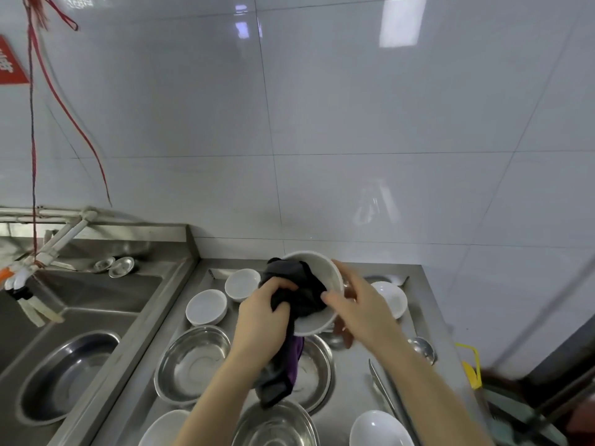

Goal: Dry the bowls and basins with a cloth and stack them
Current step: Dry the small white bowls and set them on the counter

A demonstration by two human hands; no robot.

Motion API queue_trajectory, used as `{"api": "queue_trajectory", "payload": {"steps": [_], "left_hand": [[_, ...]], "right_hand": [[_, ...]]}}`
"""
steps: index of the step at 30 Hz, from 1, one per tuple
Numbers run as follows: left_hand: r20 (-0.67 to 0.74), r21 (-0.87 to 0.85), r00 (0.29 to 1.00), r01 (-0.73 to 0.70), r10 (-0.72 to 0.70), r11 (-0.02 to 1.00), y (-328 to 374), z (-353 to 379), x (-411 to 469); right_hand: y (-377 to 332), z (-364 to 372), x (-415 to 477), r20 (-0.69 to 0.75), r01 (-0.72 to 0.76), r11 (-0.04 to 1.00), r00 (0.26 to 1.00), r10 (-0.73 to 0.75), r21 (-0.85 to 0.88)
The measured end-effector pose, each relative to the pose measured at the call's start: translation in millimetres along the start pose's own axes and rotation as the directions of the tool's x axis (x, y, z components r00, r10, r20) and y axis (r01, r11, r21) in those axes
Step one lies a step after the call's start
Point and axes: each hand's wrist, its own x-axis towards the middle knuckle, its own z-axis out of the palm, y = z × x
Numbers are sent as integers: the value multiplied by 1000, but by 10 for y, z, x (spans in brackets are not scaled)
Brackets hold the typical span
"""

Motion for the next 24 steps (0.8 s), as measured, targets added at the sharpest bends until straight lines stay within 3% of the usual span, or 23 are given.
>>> {"api": "queue_trajectory", "payload": {"steps": [2,6,10,14,20,24], "left_hand": [[-55,-46,997,58,-61,997,8,25,-14],[-14,12,1000,-4,5,1000,22,18,-46],[78,79,996,-55,49,995,37,-74,22],[199,134,976,-114,86,984,77,-163,96],[-81,19,997,16,-15,1000,100,-90,168],[-61,-10,998,16,-16,1000,104,-67,160]], "right_hand": [[94,207,-121,-92,68,995,994,-61,79],[161,391,-158,-238,127,987,966,-100,100],[-32,91,-39,-5,15,999,1000,-15,28],[-195,-166,161,209,-87,989,972,110,-116],[-71,224,32,-108,-18,992,994,31,121],[29,437,-29,-238,67,991,971,-37,119]]}}
